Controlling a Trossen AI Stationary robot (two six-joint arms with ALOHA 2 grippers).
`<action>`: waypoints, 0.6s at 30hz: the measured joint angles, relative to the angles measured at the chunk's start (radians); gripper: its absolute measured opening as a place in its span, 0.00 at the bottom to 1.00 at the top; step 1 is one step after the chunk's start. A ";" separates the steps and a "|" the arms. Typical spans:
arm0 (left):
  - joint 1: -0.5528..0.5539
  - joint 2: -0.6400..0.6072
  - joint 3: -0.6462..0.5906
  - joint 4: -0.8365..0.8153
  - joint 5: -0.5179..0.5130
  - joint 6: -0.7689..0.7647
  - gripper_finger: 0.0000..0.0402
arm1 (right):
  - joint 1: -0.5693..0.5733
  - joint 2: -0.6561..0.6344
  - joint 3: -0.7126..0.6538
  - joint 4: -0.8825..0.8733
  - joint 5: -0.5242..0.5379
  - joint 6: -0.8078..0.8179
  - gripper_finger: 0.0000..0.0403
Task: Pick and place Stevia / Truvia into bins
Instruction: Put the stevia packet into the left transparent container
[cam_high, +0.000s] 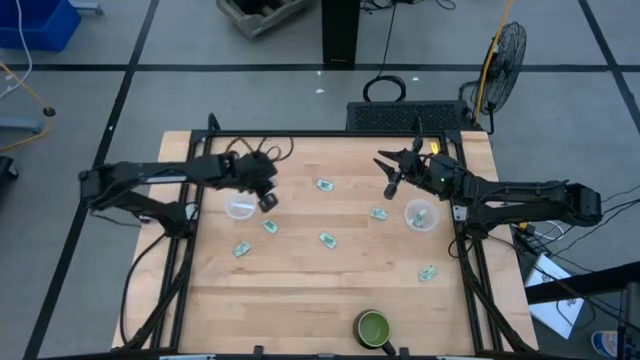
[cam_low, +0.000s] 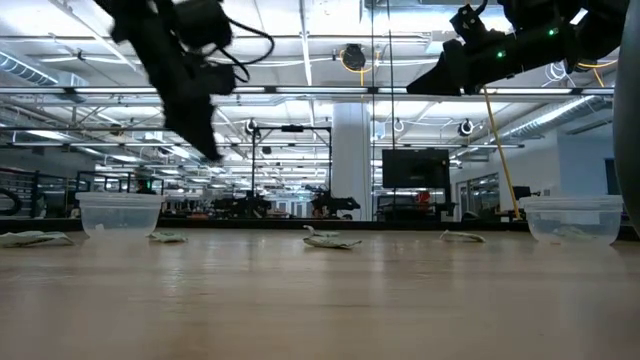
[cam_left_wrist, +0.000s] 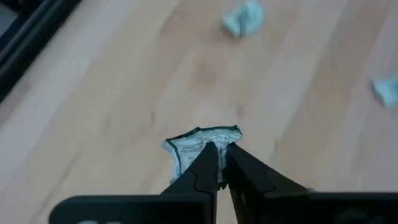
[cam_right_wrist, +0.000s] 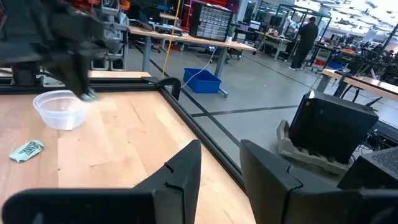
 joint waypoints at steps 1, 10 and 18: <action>-0.022 -0.028 0.000 -0.053 -0.020 -0.028 0.07 | 0.000 0.000 0.000 0.000 0.000 0.000 0.26; -0.200 -0.120 -0.025 -0.355 -0.116 -0.345 0.06 | 0.000 0.000 0.000 -0.001 0.000 0.011 0.26; -0.299 -0.105 -0.243 -0.218 -0.118 -0.516 0.06 | 0.000 0.000 0.000 0.000 0.000 0.011 0.26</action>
